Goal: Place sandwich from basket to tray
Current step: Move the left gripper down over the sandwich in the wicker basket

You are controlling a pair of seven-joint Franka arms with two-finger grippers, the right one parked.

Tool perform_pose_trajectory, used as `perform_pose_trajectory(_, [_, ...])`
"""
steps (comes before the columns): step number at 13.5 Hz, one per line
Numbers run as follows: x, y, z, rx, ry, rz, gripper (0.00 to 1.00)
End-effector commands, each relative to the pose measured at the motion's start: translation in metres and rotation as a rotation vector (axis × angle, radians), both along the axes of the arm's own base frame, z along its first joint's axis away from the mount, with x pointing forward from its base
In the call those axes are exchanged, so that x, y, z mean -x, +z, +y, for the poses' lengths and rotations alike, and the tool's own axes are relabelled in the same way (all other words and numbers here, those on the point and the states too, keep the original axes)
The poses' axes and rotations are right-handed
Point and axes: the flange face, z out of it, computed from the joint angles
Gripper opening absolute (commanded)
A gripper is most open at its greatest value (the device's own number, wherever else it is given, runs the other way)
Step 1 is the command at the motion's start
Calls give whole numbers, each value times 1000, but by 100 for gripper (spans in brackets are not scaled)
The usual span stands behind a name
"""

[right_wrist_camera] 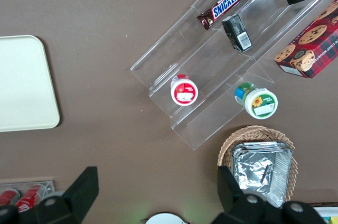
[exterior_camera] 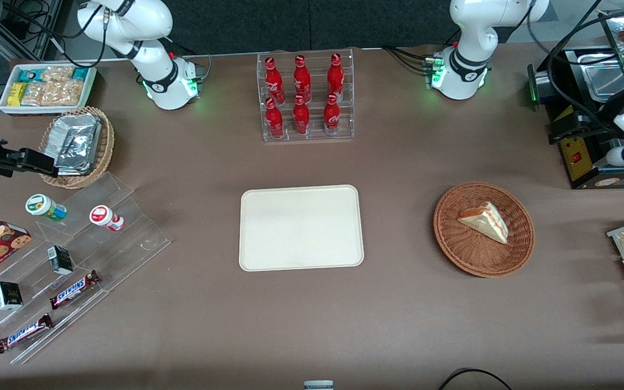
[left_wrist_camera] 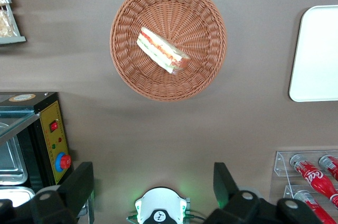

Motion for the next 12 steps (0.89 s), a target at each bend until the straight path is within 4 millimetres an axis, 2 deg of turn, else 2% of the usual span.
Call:
perform_pose_trajectory(1, [4, 4, -7, -27, 15, -17, 100])
perform_pose_trajectory(3, [2, 2, -8, -34, 16, -14, 100])
perform_pose_trajectory(4, [-3, -7, -8, -37, 22, 1, 100])
perform_pose_trajectory(7, [-29, -46, -4, -119, 141, 17, 100])
perform_pose_trajectory(12, [-64, -118, -11, -137, 426, 12, 100])
